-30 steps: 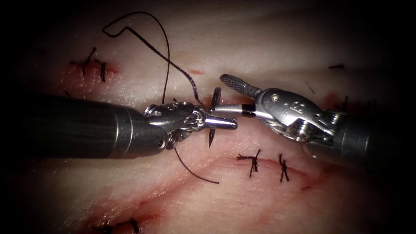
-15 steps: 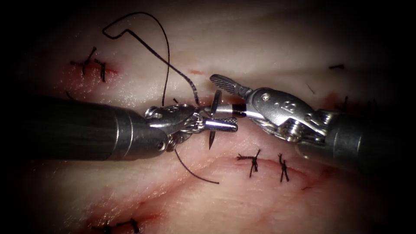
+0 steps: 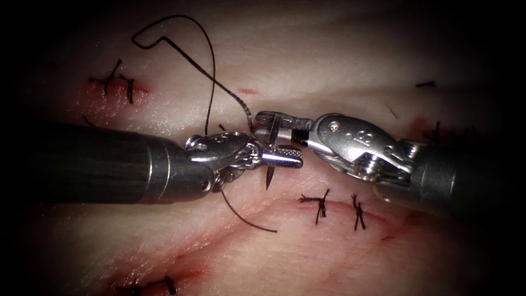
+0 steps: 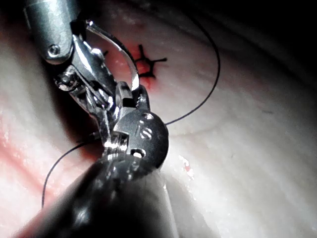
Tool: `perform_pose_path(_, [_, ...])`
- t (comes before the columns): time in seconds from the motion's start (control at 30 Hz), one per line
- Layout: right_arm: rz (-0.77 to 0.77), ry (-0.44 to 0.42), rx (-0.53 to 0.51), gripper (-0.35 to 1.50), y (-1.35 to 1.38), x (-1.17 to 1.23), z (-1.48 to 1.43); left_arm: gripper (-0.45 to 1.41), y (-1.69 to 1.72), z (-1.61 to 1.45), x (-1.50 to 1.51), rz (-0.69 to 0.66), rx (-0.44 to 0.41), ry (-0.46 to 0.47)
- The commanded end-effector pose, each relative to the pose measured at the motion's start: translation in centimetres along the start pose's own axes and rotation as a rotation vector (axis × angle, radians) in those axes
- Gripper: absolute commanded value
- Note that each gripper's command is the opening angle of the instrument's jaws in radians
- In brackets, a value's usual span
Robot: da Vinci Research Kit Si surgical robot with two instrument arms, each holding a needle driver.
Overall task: Wound Closure
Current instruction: Grab the needle from the left gripper with the right gripper.
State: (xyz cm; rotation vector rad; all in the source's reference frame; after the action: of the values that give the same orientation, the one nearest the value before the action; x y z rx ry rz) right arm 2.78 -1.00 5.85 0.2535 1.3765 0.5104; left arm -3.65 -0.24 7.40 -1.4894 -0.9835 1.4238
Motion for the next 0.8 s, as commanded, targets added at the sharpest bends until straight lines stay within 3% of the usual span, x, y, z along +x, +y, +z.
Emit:
perform_pose_path(0.03, [-0.029, 0.008, -0.009, -0.35, 0.08, 0.04, 0.06, -0.45, -0.04, 0.07, 0.02, 0.001, -0.003, 0.0])
perform_pose_path(0.2, [-0.078, 0.009, -0.018, -0.35, 0.14, 0.01, -0.01, -0.45, -0.02, 0.07, 0.03, -0.001, -0.007, -0.011])
perform_pose_path(0.23, [-0.085, 0.009, -0.02, -0.35, 0.16, 0.0, -0.03, -0.38, -0.02, 0.07, 0.03, -0.002, -0.004, -0.015])
perform_pose_path(0.3, [-0.087, 0.009, -0.018, -0.35, 0.21, -0.03, -0.08, 0.32, -0.01, 0.07, 0.07, -0.005, 0.001, -0.026])
perform_pose_path(0.33, [-0.088, 0.009, -0.017, -0.35, 0.24, -0.04, -0.1, 0.78, -0.02, 0.07, 0.09, -0.007, 0.004, -0.031])
perform_pose_path(0.4, [-0.093, 0.01, -0.009, -0.35, 0.34, -0.09, -0.16, 1.38, -0.03, 0.06, 0.14, 0.024, 0.051, -0.06])
perform_pose_path(0.5, [-0.105, 0.023, 0.03, -0.35, 0.48, -0.2, -0.17, 1.4, -0.07, 0.03, 0.13, 0.107, 0.17, -0.13])
perform_pose_path(0.63, [-0.118, 0.046, 0.065, -0.35, 0.61, -0.32, -0.14, 1.4, -0.13, 0.01, 0.04, 0.178, 0.229, -0.214])
perform_pose_path(0.67, [-0.128, 0.05, 0.087, -0.35, 0.71, -0.39, -0.12, 1.31, -0.19, 0.01, -0.06, 0.214, 0.27, -0.263])
perform_pose_path(0.77, [-0.147, 0.057, 0.102, -0.35, 0.78, -0.44, -0.09, 1.25, -0.25, 0.02, -0.16, 0.254, 0.291, -0.301])
perform_pose_path(0.8, [-0.163, 0.068, 0.117, -0.35, 0.83, -0.47, -0.06, 1.13, -0.3, 0.03, -0.23, 0.284, 0.297, -0.33])
